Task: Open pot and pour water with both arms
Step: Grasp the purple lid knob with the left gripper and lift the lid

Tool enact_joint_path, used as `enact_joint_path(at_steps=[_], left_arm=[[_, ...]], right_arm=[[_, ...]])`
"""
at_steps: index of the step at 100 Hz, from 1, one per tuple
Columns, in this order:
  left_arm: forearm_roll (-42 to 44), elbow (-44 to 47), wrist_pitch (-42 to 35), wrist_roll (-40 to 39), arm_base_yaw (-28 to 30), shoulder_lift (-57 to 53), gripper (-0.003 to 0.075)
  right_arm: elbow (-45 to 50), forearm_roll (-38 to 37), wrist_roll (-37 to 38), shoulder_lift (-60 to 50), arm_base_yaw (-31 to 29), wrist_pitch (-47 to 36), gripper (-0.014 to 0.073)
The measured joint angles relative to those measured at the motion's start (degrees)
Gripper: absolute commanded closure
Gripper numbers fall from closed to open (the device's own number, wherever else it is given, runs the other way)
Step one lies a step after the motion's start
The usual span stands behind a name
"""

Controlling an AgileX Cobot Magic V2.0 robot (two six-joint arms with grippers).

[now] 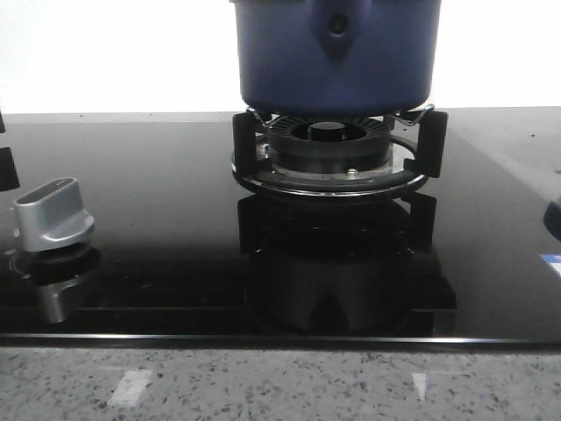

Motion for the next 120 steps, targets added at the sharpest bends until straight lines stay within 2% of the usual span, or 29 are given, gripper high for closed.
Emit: enact_joint_path(at_steps=[8,13,27,35,53,72,89,108,120], left_arm=[[-8.34,0.0,1.25,9.07,0.0,2.12,0.0674],[-13.23,-0.09,1.68,14.28,0.0,3.5,0.0621],[-23.36,-0.11,2.89,24.26,-0.82,8.14,0.0433],[-25.9,-0.44,3.03,28.06,-3.78,11.08,0.0398],[-27.12,-3.16,2.88,36.76,-13.31,18.53,0.0405],[-30.22,-8.23,-0.98,42.48,-19.37,28.16,0.0405],[-31.24,-14.93,-2.32,45.66,-20.39,38.51,0.0389],[-31.35,-24.13,-2.45,46.91,-20.39,48.09,0.0266],[-31.81,-29.51,-1.34,47.13,-20.39,53.19,0.0256]], right_arm=[[-0.25,1.9,-2.44,0.0,0.0,0.13,0.061],[-0.34,2.92,-3.67,0.0,0.0,0.26,0.0559],[-0.34,4.28,-5.19,0.0,0.0,0.28,0.0305],[-0.34,4.4,-5.3,0.0,0.0,0.28,0.0222],[-0.38,4.55,-5.47,0.0,0.0,-1.59,0.0223],[-0.47,4.65,-5.47,0.0,0.0,-1.72,0.0223],[-0.47,4.65,-5.47,0.0,0.0,-1.72,0.0223],[-0.47,4.65,-5.74,0.0,0.0,-1.72,0.0223],[-0.47,4.65,-5.83,0.0,0.0,-1.74,0.0223]])
